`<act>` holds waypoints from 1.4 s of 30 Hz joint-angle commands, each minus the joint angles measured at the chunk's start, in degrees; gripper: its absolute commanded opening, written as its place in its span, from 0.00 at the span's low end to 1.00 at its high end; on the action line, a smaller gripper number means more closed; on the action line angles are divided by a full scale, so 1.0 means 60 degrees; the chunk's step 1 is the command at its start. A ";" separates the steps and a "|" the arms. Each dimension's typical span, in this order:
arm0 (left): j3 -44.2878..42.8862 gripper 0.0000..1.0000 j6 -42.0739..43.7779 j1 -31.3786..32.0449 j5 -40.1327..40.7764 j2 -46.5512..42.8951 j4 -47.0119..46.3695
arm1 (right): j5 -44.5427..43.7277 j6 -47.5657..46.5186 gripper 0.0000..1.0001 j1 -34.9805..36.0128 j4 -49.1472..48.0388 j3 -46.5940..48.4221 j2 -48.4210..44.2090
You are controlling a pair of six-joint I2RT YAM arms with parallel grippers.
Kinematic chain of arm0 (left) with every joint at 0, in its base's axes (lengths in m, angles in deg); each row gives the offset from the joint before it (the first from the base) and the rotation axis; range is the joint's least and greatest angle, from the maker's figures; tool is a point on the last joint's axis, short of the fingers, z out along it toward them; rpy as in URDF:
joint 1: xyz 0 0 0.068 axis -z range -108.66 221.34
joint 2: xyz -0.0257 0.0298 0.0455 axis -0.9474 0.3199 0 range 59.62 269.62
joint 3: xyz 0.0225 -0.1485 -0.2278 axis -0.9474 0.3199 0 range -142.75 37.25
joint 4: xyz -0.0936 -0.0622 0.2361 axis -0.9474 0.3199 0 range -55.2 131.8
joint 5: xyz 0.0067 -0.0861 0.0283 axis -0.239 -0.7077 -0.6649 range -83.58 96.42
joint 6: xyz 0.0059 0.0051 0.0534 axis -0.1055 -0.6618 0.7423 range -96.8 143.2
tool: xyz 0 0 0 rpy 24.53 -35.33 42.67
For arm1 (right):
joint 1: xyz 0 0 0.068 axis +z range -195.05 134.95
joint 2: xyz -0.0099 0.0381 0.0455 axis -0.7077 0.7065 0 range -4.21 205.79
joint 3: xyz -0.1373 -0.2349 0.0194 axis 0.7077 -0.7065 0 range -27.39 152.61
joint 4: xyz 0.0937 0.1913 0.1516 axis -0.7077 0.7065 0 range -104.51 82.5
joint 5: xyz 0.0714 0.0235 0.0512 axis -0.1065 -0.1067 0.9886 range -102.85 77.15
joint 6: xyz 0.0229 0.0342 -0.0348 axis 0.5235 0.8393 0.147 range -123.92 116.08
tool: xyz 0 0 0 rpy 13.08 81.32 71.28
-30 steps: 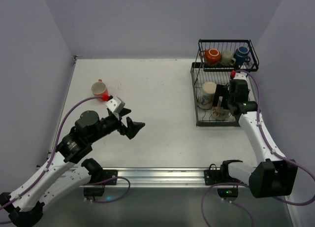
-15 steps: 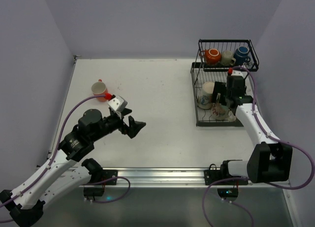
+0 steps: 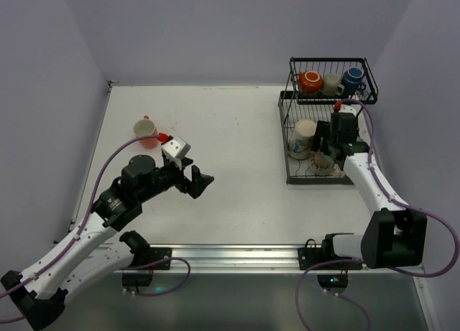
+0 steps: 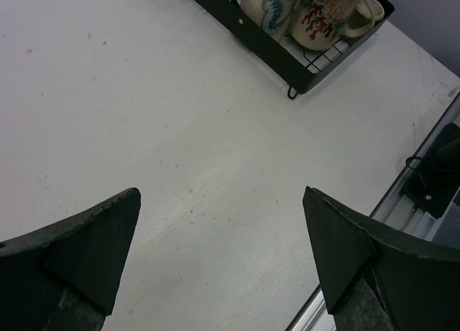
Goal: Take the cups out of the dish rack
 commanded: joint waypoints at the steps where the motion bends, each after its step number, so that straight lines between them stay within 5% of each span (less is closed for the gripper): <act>1: -0.0032 0.98 0.0043 -0.0092 0.0024 0.0154 -0.0161 | -0.0693 0.0270 0.28 -0.0036 -0.0457 0.0086 -0.0846; 3: -0.0076 0.97 -0.0205 -0.0077 -0.0136 0.0314 -0.0220 | -0.0547 0.0359 0.16 -0.0036 -0.0545 0.0072 -0.1461; 11: 0.0158 0.96 -0.1962 -0.0077 -0.1864 0.0681 -0.1902 | 0.0537 0.1003 0.11 -0.0021 -0.0648 -0.0250 -0.3308; 18: 0.1037 0.96 -0.4611 0.0040 -0.3637 0.2581 -0.6279 | 0.2454 0.2041 0.09 -0.0021 -0.0822 -0.0777 -0.4758; 29: 0.2240 0.93 -0.7515 0.0274 -0.2935 0.6405 -1.3120 | 0.7127 0.5132 0.08 0.0242 -0.4160 -0.2886 -0.6005; 38: 0.1887 0.93 -0.7985 0.0729 -0.2833 0.7390 -1.4590 | 0.7335 0.6642 0.08 0.2365 -0.6841 -0.3795 -0.5302; 42: 0.2165 0.74 -0.8088 0.0729 -0.2556 0.7186 -1.5175 | 0.7189 0.7346 0.08 0.3024 -0.8073 -0.4219 -0.4877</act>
